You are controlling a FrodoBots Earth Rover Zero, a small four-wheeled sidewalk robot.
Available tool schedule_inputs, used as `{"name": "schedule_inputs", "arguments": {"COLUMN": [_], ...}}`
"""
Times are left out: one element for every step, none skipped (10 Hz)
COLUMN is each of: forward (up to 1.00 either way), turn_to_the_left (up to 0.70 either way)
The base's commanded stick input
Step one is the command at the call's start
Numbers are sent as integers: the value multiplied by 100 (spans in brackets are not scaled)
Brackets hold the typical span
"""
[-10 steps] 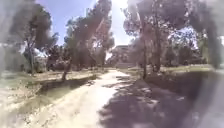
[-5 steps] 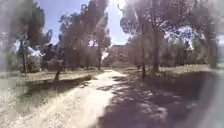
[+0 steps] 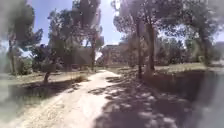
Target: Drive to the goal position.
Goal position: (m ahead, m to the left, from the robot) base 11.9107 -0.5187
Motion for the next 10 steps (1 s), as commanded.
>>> {"name": "schedule_inputs", "arguments": {"forward": [85, 85, 85, 85, 85, 85, 85, 85, 85, 85], "turn_to_the_left": [0, 0, 0, 0, 0, 0, 0, 0, 0, 0]}}
